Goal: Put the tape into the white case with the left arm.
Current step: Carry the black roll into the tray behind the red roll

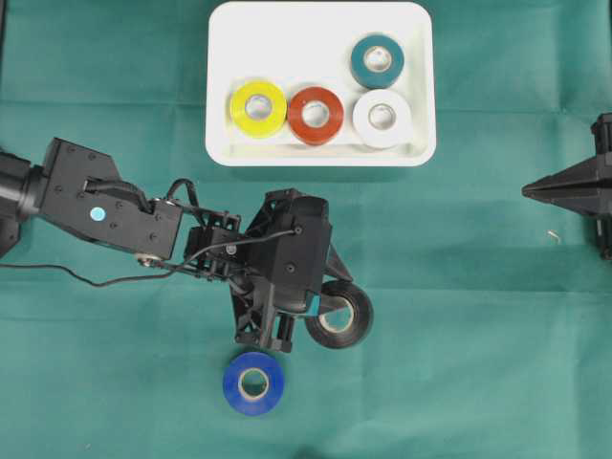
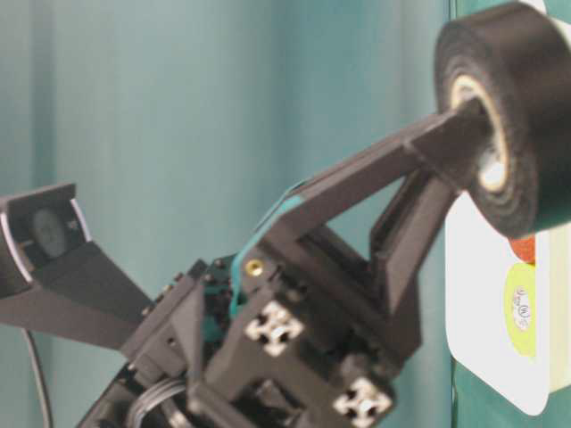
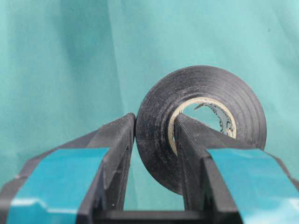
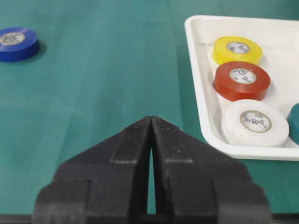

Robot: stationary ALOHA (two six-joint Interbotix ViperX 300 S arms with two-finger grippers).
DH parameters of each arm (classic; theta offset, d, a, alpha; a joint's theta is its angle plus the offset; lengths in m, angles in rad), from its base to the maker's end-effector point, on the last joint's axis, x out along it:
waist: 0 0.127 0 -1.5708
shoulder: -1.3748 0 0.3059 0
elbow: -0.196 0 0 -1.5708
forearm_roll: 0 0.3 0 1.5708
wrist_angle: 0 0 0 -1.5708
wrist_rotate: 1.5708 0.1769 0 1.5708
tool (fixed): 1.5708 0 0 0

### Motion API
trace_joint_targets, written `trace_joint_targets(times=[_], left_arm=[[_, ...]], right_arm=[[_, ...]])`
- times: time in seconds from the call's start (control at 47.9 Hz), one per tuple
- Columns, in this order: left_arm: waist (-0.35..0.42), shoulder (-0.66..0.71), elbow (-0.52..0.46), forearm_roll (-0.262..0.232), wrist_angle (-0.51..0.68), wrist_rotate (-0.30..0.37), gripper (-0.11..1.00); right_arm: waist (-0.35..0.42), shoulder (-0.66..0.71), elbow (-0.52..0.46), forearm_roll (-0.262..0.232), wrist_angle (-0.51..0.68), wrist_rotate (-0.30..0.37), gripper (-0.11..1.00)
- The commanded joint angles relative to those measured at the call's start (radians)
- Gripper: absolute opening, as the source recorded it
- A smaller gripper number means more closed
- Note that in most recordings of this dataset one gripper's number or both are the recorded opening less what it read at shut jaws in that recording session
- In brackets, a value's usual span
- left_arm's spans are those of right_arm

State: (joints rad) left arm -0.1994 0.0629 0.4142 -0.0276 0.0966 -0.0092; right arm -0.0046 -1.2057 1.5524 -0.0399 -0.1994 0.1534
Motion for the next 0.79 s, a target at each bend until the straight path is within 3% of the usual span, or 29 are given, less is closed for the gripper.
trace_joint_targets(times=[0.0, 0.23, 0.459, 0.772], left_arm=[[-0.003, -0.038, -0.014, 0.002, -0.002, 0.003, 0.26], [0.020, -0.040, 0.005, 0.003, 0.005, 0.005, 0.26], [0.106, -0.054, 0.054, 0.005, 0.008, 0.006, 0.26], [0.259, -0.051, 0.106, 0.005, -0.005, 0.100, 0.26]], right_arm=[[-0.002, 0.006, -0.012, 0.000, -0.005, 0.000, -0.09], [-0.002, 0.006, -0.011, 0.000, -0.005, 0.000, -0.09], [-0.002, 0.006, -0.014, 0.000, -0.005, 0.000, -0.09], [-0.002, 0.006, -0.017, 0.000, -0.005, 0.000, -0.09]])
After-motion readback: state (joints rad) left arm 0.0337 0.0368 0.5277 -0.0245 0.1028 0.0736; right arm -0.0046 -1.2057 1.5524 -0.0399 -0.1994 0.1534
